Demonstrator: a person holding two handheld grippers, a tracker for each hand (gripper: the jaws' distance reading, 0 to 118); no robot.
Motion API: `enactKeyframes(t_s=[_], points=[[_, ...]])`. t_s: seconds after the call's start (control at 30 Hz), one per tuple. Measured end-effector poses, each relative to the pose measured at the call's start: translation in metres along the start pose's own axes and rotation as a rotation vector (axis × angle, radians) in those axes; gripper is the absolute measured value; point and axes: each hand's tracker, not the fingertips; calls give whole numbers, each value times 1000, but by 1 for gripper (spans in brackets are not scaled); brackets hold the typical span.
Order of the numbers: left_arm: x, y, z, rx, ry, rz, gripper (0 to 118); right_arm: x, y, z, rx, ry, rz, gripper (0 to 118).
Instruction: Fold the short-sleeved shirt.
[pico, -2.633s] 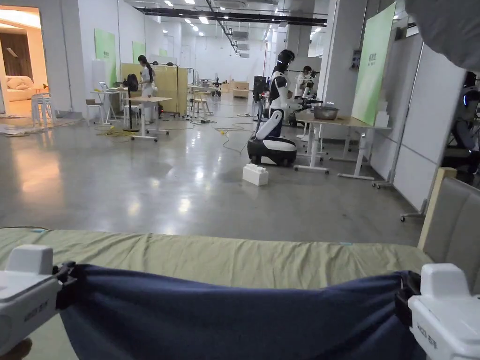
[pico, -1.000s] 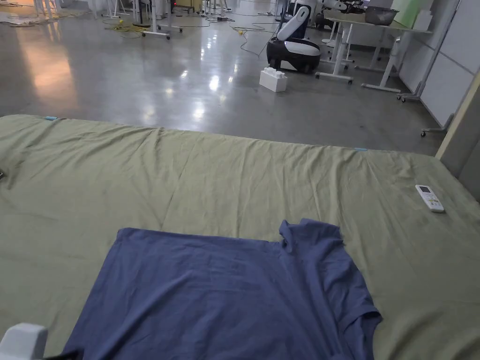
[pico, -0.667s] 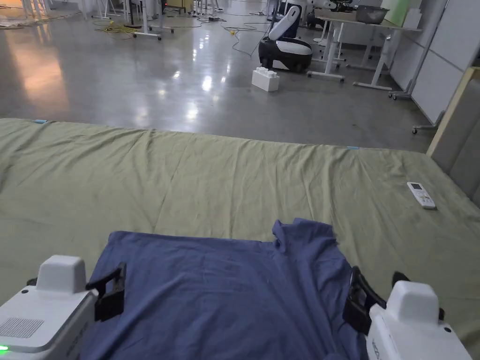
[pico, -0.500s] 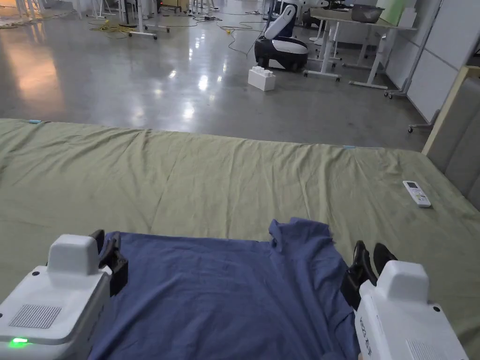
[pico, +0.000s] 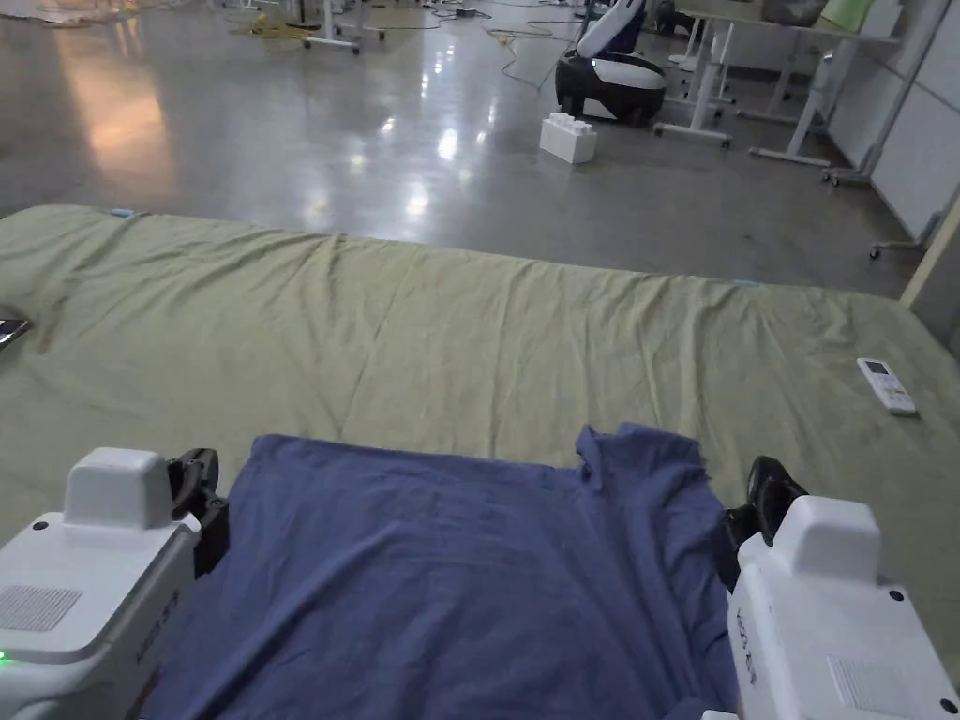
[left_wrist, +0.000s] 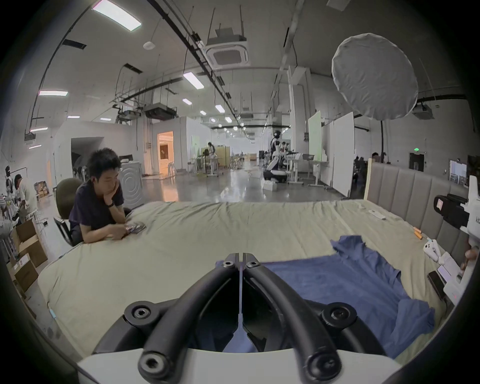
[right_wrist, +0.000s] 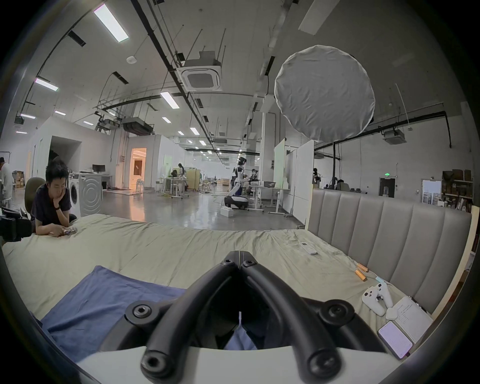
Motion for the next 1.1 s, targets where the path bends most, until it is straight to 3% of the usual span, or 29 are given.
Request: enactKeyframes(t_s=[0.43, 0.57, 0.6, 0.73, 0.87, 0.93, 0.97, 1.0, 1.1], points=[[-78, -84, 7, -575, -73, 70, 5, -21, -29, -6, -114, 73, 50, 0], [-70, -100, 3, -721, -84, 130, 63, -23, -38, -6, -154, 80, 54, 0], [-70, -106, 0, -752, -83, 141, 68, -23, -39, -6, -159, 80, 57, 0], [-67, -124, -17, -831, 14, 154, 68, -21, -44, -4, -186, 78, 69, 0], [-65, -129, -22, -828, 1, 127, 63, -15, -50, 0, -216, 68, 77, 0], [-61, -125, -22, -826, 0, 108, 42, -10, -53, 4, -226, 61, 76, 1], [-64, -130, -27, -827, -17, 90, 19, -7, -54, 5, -234, 57, 77, 1], [-63, -131, -28, -823, -38, 70, 11, -5, -54, 6, -241, 55, 77, 1], [-42, -125, -22, -834, -56, -6, 7, 8, -56, 13, -263, 43, 65, 1]])
